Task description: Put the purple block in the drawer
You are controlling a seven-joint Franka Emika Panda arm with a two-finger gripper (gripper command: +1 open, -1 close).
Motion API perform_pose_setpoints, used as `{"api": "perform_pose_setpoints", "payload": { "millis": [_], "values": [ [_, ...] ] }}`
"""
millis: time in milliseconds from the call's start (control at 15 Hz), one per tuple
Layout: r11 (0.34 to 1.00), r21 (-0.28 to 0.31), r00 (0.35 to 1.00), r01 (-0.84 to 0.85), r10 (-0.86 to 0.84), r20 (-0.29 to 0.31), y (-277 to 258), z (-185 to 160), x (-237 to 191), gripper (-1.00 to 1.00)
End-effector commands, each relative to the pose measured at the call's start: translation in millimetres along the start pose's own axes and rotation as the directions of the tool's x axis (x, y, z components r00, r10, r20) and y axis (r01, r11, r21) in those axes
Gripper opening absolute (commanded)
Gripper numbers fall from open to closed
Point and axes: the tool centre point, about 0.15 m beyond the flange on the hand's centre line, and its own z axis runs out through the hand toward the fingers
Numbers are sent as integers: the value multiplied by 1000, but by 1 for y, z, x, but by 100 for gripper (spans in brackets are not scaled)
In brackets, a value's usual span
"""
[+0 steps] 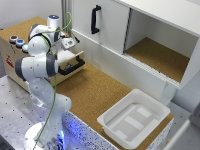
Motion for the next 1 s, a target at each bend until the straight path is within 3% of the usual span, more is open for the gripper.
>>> {"api": "perform_pose_setpoints", "payload": {
  "millis": [0, 200, 467, 933],
  "values": [
    [999, 39, 998, -6, 3, 67, 3, -17, 5, 100],
    [998, 2, 998, 70, -70, 4, -28, -63, -9, 100],
    [995, -13, 995, 99, -100, -5, -51, -100, -11, 100],
    [993, -93, 997, 77, -76, 12, -126, -152, -6, 100]
  ]
}}
